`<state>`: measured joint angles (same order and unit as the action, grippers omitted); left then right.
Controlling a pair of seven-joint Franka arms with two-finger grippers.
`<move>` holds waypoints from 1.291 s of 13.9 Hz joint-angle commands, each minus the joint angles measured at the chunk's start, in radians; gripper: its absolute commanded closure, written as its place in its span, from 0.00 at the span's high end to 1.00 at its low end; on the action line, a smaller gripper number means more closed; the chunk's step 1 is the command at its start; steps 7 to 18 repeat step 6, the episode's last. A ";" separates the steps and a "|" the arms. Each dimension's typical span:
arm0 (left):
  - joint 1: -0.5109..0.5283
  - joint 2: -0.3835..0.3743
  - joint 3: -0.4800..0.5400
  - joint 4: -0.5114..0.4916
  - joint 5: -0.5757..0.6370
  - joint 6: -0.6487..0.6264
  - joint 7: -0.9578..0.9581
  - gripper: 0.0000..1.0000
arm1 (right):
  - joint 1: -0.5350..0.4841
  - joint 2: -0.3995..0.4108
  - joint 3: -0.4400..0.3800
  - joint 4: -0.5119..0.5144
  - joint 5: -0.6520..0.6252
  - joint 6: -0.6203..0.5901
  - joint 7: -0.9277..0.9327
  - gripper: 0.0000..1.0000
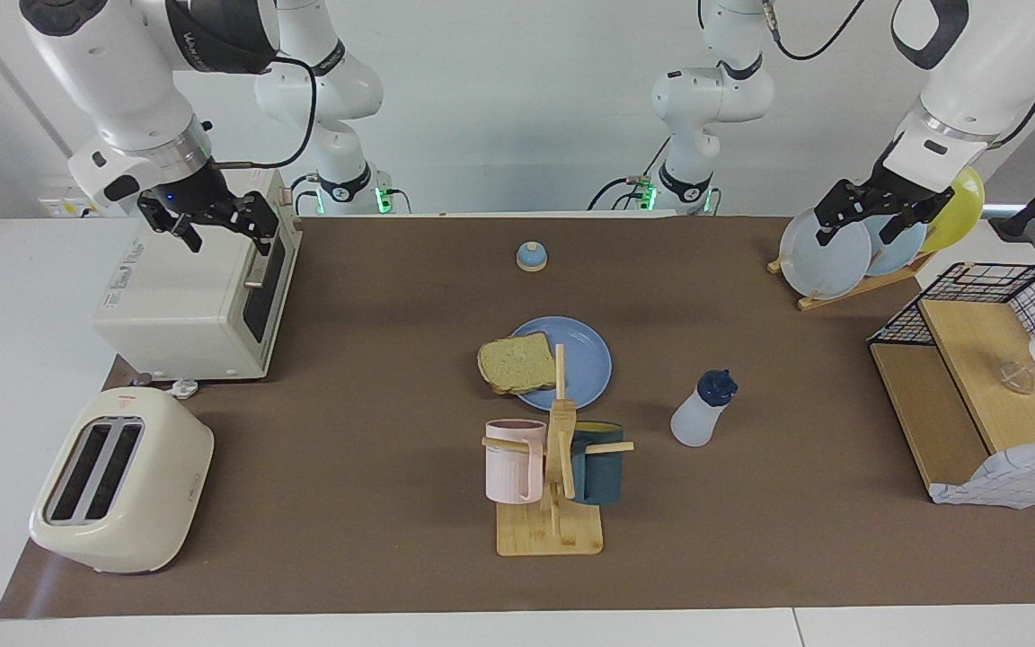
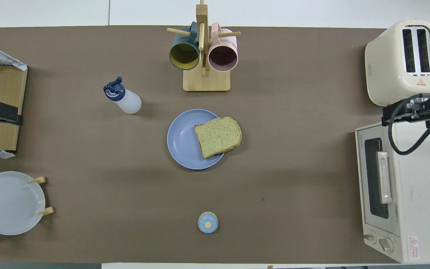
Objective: Put bread on plate and add seasoning
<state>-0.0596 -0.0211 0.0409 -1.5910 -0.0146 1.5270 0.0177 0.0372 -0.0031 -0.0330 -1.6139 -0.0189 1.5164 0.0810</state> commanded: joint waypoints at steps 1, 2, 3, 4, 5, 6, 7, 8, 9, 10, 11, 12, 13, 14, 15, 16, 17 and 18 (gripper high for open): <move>0.014 0.004 -0.007 -0.006 0.012 0.025 -0.007 1.00 | -0.010 -0.017 0.002 -0.020 0.019 0.011 -0.029 1.00; 0.014 0.004 -0.007 -0.006 0.012 0.025 -0.005 1.00 | -0.010 -0.017 0.002 -0.020 0.019 0.011 -0.029 1.00; 0.014 0.006 -0.007 -0.007 0.010 0.028 -0.005 1.00 | -0.010 -0.017 0.002 -0.020 0.019 0.011 -0.029 1.00; 0.014 0.006 -0.007 -0.007 0.010 0.033 -0.007 1.00 | -0.010 -0.017 0.002 -0.020 0.019 0.011 -0.029 1.00; 0.014 0.004 -0.007 -0.009 0.010 0.035 -0.007 1.00 | -0.010 -0.017 0.002 -0.020 0.019 0.011 -0.029 1.00; 0.014 0.004 -0.007 -0.009 0.010 0.035 -0.008 1.00 | -0.010 -0.017 0.002 -0.020 0.019 0.011 -0.029 1.00; 0.014 0.004 -0.007 -0.009 0.010 0.035 -0.008 1.00 | -0.010 -0.017 0.002 -0.020 0.019 0.011 -0.029 1.00; 0.014 0.004 -0.007 -0.009 0.010 0.035 -0.008 1.00 | -0.010 -0.017 0.002 -0.020 0.019 0.011 -0.029 1.00; 0.014 0.004 -0.007 -0.009 0.010 0.035 -0.008 1.00 | -0.010 -0.017 0.002 -0.020 0.019 0.011 -0.029 1.00; 0.014 0.004 -0.007 -0.009 0.010 0.035 -0.008 1.00 | -0.010 -0.017 0.002 -0.020 0.019 0.011 -0.029 1.00; 0.014 0.004 -0.007 -0.009 0.010 0.035 -0.008 1.00 | -0.010 -0.017 0.002 -0.020 0.019 0.011 -0.029 1.00; 0.014 0.004 -0.007 -0.009 0.010 0.035 -0.008 1.00 | -0.010 -0.017 0.002 -0.020 0.019 0.011 -0.029 1.00; 0.014 0.004 -0.007 -0.009 0.010 0.035 -0.008 1.00 | -0.010 -0.017 0.002 -0.020 0.019 0.011 -0.029 1.00; 0.014 0.004 -0.007 -0.009 0.010 0.035 -0.008 1.00 | -0.010 -0.017 0.002 -0.020 0.019 0.011 -0.029 1.00; 0.014 0.004 -0.007 -0.009 0.010 0.035 -0.008 1.00 | -0.010 -0.017 0.002 -0.020 0.019 0.011 -0.029 1.00; 0.014 0.004 -0.007 -0.009 0.010 0.035 -0.008 1.00 | -0.010 -0.017 0.002 -0.020 0.019 0.011 -0.029 1.00; 0.014 0.004 -0.007 -0.009 0.010 0.035 -0.008 1.00 | -0.010 -0.017 0.002 -0.020 0.019 0.011 -0.029 1.00; 0.014 0.004 -0.007 -0.009 0.010 0.035 -0.008 1.00 | -0.010 -0.017 0.002 -0.020 0.019 0.011 -0.029 1.00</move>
